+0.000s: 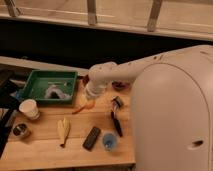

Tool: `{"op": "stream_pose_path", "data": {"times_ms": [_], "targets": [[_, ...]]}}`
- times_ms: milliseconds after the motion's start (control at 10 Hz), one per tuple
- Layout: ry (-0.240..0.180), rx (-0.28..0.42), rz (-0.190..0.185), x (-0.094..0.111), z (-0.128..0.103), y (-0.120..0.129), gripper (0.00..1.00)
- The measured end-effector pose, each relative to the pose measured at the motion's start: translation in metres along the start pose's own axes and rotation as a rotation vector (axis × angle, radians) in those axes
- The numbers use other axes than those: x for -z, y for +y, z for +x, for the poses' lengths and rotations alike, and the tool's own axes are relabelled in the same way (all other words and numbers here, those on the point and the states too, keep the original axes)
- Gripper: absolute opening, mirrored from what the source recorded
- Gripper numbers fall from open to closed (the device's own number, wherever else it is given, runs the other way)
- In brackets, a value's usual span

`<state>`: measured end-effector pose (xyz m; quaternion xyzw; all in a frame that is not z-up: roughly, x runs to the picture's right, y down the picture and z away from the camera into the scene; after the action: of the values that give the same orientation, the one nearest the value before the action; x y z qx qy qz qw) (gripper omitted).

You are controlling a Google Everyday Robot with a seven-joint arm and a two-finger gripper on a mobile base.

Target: Place apple in table surface

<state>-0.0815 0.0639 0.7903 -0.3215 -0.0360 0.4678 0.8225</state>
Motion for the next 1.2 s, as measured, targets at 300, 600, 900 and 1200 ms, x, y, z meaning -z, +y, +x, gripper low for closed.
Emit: {"op": "stream_pose_path", "data": {"times_ms": [300, 600, 900, 1200], "targets": [[0.048, -0.033, -0.03, -0.039, 0.014, -0.008, 0.0], [0.103, -0.093, -0.057, -0.084, 0.033, -0.024, 0.0], [0.129, -0.129, -0.068, -0.096, 0.043, -0.033, 0.18], [0.146, -0.138, -0.078, -0.094, 0.044, -0.032, 0.48]]}}
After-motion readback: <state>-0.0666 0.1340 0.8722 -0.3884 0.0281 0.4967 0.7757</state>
